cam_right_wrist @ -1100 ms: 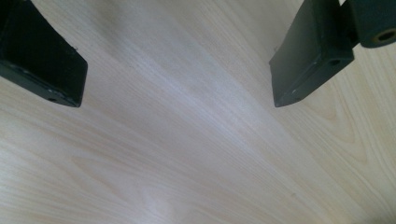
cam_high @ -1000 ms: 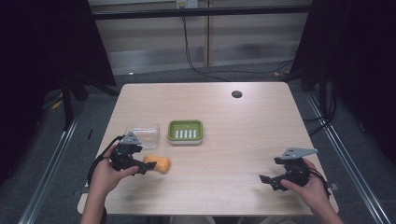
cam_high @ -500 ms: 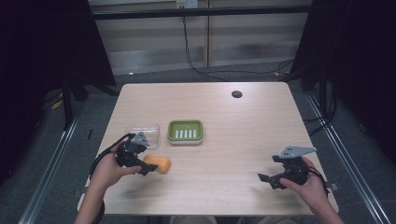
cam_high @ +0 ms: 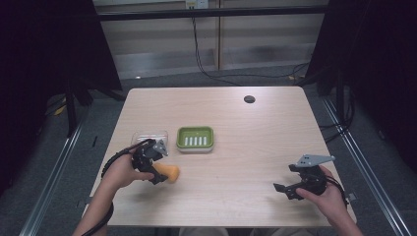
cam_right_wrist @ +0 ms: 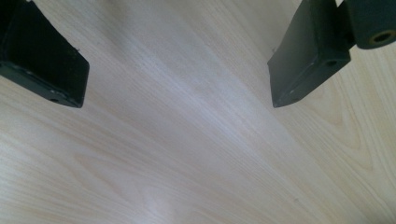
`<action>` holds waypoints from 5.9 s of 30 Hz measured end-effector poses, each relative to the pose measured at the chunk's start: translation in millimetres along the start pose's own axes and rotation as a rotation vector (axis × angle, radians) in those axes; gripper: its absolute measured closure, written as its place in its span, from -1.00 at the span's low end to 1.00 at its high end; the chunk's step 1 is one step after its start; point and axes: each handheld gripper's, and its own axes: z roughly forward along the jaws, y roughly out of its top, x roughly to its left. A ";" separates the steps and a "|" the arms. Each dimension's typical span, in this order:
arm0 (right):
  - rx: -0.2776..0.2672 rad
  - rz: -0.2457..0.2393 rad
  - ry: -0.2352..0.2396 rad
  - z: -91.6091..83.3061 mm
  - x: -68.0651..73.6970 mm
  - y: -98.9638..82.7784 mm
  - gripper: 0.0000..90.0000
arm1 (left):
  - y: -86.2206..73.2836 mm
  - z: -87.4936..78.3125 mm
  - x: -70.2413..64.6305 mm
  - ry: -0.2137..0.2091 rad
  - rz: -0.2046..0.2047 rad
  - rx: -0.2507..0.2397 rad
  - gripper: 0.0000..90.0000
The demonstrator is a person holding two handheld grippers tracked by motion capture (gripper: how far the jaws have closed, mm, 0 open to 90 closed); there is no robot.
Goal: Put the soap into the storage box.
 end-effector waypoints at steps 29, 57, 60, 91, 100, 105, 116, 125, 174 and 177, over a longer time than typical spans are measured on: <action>0.019 -0.012 0.007 2.9 2.2 -1.9 -0.89 | 15.7 25.7 -3.3 -0.050 0.074 0.120 -0.31; 0.045 0.008 0.027 8.0 5.2 -3.6 -0.89 | 30.7 26.0 -1.5 -0.124 -0.107 0.188 0.11; 0.043 0.003 0.035 8.2 5.4 -3.4 -0.89 | 34.0 20.9 -0.5 -0.134 -0.120 0.192 0.11; 0.030 0.008 0.036 6.1 5.8 -2.9 -0.93 | 71.1 -3.1 10.4 -0.136 -0.074 0.195 0.11; 0.033 -0.001 0.038 5.7 4.7 -3.6 -0.95 | 79.7 -5.2 15.6 -0.146 -0.061 0.200 0.11; 0.042 -0.008 0.037 6.4 5.2 -3.6 -0.95 | 85.5 -4.6 16.5 -0.134 -0.054 0.193 0.11; 0.043 -0.014 0.035 7.0 4.6 -3.7 -0.95 | 93.6 -5.2 18.8 -0.129 -0.050 0.180 0.11; 0.041 -0.020 0.037 8.2 5.0 -3.5 -0.95 | 101.3 -7.2 23.0 -0.126 -0.017 0.180 0.11; 0.044 -0.014 0.050 8.8 3.7 -2.0 -0.95 | 144.7 -5.4 43.7 -0.102 0.100 0.193 0.11; 0.040 -0.017 0.049 8.7 3.5 -2.0 -0.95 | 148.0 -6.1 45.5 -0.119 0.105 0.196 0.11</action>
